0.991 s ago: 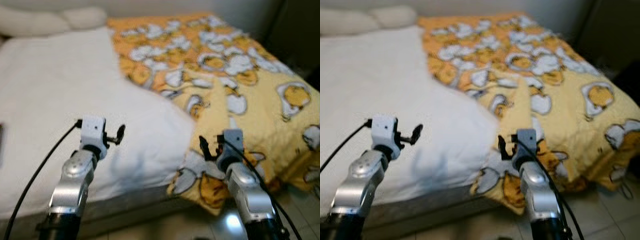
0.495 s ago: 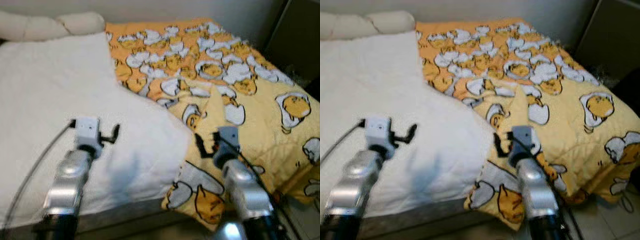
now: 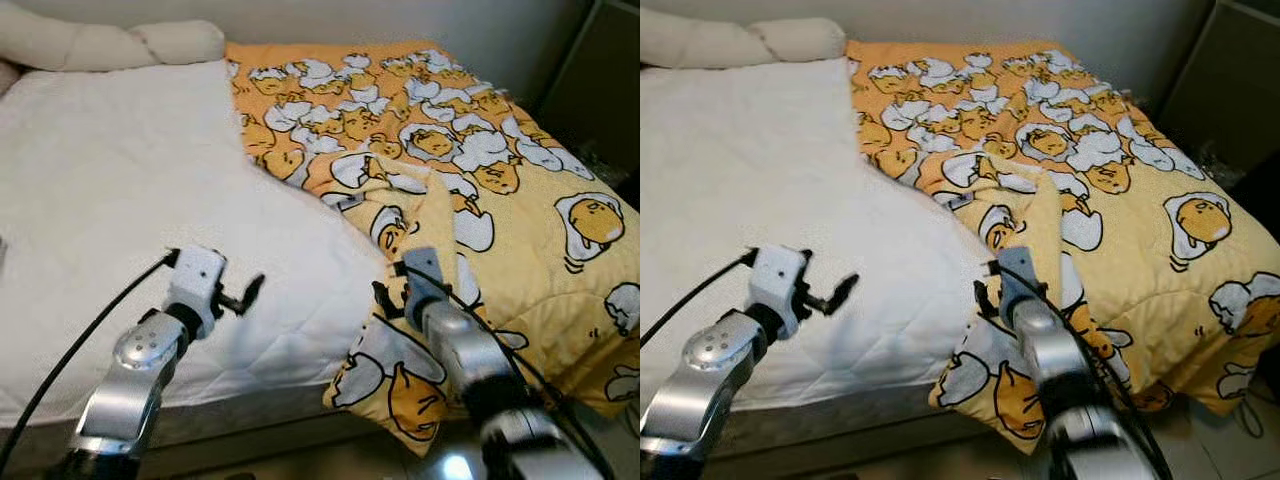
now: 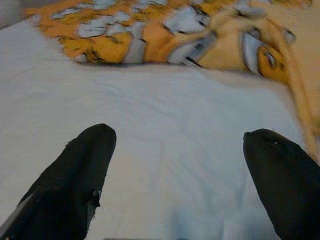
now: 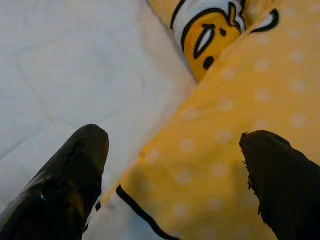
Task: Clean up the room
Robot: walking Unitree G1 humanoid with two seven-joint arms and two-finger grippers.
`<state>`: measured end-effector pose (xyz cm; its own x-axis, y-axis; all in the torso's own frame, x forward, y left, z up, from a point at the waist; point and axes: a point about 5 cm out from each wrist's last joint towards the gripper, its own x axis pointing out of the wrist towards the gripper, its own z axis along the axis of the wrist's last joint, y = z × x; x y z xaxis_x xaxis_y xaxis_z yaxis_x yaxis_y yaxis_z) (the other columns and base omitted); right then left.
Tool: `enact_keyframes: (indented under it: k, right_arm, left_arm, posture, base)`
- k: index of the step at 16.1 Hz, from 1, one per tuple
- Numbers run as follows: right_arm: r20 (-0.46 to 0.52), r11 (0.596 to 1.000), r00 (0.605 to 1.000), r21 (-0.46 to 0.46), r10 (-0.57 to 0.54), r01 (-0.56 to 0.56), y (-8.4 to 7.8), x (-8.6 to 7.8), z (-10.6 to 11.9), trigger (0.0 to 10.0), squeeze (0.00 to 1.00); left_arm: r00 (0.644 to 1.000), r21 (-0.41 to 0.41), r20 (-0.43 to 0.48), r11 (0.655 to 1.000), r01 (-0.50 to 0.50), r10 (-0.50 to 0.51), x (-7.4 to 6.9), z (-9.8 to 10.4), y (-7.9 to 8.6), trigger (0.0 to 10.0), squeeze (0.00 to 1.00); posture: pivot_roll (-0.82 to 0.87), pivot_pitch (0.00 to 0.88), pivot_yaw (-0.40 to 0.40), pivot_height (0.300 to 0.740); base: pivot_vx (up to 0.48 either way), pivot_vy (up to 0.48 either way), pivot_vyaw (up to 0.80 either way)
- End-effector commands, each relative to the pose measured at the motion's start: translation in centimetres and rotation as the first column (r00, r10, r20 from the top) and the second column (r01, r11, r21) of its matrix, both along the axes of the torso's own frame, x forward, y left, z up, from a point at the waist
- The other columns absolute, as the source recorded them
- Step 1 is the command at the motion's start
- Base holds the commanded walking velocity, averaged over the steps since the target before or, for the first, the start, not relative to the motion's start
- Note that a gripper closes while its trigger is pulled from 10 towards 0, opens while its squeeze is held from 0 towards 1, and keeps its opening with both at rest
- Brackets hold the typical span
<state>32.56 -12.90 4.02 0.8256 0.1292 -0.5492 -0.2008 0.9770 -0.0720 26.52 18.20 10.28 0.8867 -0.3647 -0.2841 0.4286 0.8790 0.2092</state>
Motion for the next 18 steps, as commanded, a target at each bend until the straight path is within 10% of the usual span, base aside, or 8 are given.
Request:
enact_keyframes:
  k: [1,2,8,10,11,18]
  right_arm:
    - [-0.025,0.999,1.0,-0.035,-0.008,0.007,-0.1,0.4,-0.2,10.0,0.28]
    - [-0.049,0.998,0.999,-0.064,-0.006,0.003,0.2,0.6,-0.4,10.0,0.0]
    - [-0.115,0.991,0.992,-0.127,-0.045,0.03,0.8,0.8,-1.2,9.1,0.0]
    - [-0.127,0.991,0.988,-0.112,-0.082,0.068,0.7,0.7,-1.3,4.8,0.0]
    - [-0.147,0.992,0.983,-0.077,-0.112,0.102,0.8,0.5,-1.6,0.5,0.0]
    - [-0.206,0.978,0.968,-0.181,-0.142,0.105,0.3,-0.9,-3.1,0.5,0.0]
  left_arm:
    - [0.997,0.043,0.002,0.996,0.074,-0.075,-0.4,0.5,-0.6,10.0,0.1]
    - [0.994,0.069,-0.008,0.992,0.108,-0.107,-0.9,0.6,-0.6,10.0,0.1]
    - [0.958,0.094,-0.076,0.955,0.282,-0.276,-3.6,1.7,-1.0,10.0,0.1]
    - [0.946,0.099,-0.1,0.943,0.317,-0.308,-4.3,2.1,-0.8,10.0,0.1]
    - [0.938,0.106,-0.122,0.936,0.336,-0.324,-4.8,2.4,-0.6,10.0,0.1]
    - [0.905,0.108,-0.2,0.909,0.402,-0.376,-7.3,4.0,-0.4,10.0,0.1]
  posture:
    - [0.05,0.0,-0.041,0.74]
    - [0.06,0.0,-0.045,0.74]
    - [0.18,0.0,-0.049,0.74]
    - [0.19,0.0,-0.033,0.74]
    - [0.2,0.0,-0.015,0.74]
    - [0.27,0.107,0.019,0.74]
  base:
    - [0.0,0.0,0.0]
    - [0.0,0.0,0.0]
    - [0.0,0.0,0.0]
    - [0.0,0.0,0.0]
    - [0.0,0.0,0.0]
    - [0.0,0.0,0.0]
